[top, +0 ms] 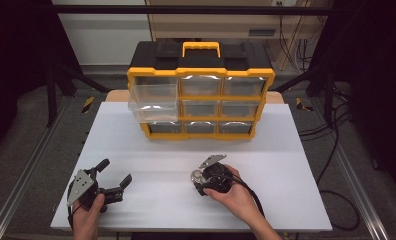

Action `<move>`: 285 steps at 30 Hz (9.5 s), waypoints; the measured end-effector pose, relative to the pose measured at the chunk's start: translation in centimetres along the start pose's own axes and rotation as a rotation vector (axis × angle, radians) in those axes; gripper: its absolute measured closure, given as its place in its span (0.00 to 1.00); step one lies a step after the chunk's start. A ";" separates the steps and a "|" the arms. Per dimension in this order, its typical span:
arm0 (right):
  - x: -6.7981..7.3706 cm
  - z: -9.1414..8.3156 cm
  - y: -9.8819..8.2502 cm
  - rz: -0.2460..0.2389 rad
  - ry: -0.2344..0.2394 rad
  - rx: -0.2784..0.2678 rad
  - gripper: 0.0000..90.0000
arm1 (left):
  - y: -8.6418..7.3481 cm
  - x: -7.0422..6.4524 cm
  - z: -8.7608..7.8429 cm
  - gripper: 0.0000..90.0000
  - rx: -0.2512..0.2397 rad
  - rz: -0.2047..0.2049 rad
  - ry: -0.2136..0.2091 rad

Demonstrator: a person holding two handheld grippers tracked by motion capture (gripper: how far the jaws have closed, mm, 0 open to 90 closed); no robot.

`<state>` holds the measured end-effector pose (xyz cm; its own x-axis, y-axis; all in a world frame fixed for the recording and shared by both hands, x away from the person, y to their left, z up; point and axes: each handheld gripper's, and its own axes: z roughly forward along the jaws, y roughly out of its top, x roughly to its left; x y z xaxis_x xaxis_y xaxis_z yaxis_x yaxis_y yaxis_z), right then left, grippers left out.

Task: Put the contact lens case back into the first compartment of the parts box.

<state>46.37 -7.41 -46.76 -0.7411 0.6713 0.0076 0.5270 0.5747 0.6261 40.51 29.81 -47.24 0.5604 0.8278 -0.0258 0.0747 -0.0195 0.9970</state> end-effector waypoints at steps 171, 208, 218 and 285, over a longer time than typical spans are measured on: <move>1.2 -15.8 23.6 -0.129 -0.079 -0.487 0.55 | 0.1 0.0 -0.1 0.01 -0.006 0.004 0.003; 2.0 -14.9 24.6 -0.143 -0.067 -0.474 0.55 | 0.1 0.1 -0.1 0.01 -0.008 0.003 0.005; 2.2 -14.6 24.7 -0.152 -0.071 -0.464 0.55 | 0.1 0.1 -0.1 0.01 -0.008 0.003 0.004; -1.9 -15.6 22.5 -0.048 -0.057 -0.632 0.07 | 0.0 0.1 -0.2 0.01 -0.002 0.011 0.018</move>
<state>53.14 -3.03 -20.56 -0.7256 0.6853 -0.0623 0.1338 0.2293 0.9641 40.45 30.02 -47.18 0.5466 0.8373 -0.0133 0.0668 -0.0277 0.9974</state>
